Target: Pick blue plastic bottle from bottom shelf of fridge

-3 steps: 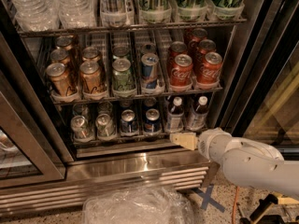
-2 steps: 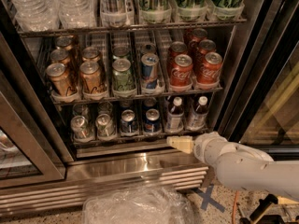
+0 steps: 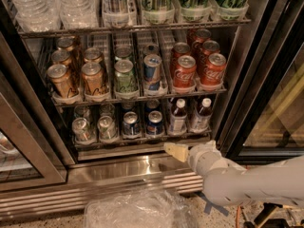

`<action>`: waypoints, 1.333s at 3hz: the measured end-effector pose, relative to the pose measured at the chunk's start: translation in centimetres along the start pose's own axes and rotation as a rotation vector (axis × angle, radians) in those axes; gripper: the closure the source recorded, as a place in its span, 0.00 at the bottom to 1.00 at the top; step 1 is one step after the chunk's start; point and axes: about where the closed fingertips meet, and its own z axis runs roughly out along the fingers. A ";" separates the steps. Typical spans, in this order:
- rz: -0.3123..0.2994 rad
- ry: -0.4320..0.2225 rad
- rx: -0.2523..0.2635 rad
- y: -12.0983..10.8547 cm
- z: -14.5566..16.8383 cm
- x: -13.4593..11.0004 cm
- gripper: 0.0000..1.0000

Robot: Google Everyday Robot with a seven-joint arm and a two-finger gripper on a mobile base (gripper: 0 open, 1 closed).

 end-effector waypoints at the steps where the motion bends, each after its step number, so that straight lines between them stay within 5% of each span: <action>1: 0.031 -0.060 0.036 0.9 1.0 0.2 0.00; 4: 0.072 -0.107 0.052 0.6 1.5 -0.8 0.00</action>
Offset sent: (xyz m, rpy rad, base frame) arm 0.0047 0.0091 -0.0047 0.0135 -0.0427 -0.0445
